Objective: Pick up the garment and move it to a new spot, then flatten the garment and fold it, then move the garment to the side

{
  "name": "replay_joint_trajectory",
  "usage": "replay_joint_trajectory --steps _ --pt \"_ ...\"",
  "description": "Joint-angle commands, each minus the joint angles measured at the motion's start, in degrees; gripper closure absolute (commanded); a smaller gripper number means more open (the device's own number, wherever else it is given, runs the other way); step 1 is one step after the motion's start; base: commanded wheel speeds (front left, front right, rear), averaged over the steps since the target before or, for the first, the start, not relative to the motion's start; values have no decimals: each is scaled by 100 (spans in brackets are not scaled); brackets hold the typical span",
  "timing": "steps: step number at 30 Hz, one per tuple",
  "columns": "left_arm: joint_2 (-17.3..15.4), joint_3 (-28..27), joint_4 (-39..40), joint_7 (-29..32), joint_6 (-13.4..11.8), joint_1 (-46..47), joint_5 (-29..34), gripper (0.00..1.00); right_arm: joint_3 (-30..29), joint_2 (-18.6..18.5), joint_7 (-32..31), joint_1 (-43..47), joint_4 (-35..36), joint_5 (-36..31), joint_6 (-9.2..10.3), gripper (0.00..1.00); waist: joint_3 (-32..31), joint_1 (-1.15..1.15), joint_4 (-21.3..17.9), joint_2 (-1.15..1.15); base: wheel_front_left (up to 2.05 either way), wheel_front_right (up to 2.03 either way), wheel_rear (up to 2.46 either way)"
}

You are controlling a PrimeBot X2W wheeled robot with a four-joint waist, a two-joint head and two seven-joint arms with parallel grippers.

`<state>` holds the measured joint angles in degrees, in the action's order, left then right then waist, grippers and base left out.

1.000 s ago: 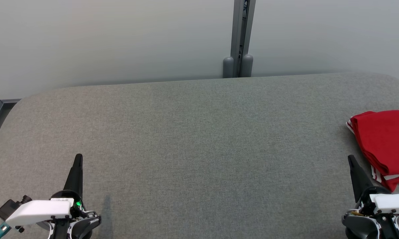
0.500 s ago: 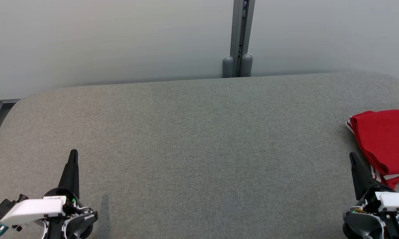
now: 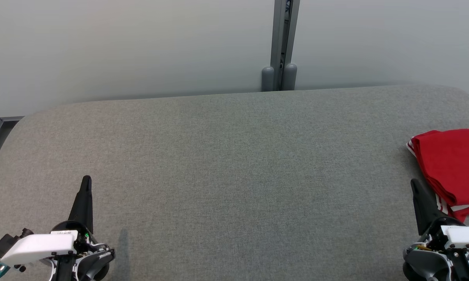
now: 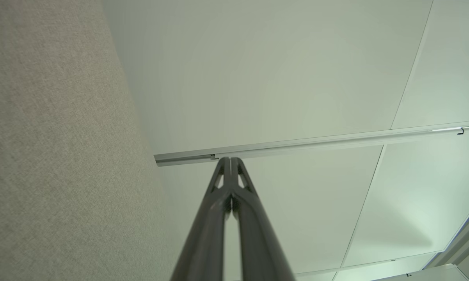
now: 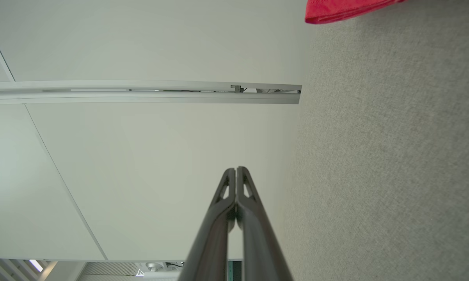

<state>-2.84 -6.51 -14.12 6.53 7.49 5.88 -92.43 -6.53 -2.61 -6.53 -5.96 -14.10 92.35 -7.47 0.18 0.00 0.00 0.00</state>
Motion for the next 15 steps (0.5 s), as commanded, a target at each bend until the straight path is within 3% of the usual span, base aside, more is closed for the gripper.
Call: replay_joint_trajectory --steps 1,15 --pt "-15 -24 17 10 26 67 -6 100 -10 -50 -17 -49 18 13 -4 100 0 0 0 0 0 0 0" --pt "-13 -27 17 14 26 67 -3 100 -11 -50 -16 -49 18 14 -4 100 0 0 0 0 0 0 0"
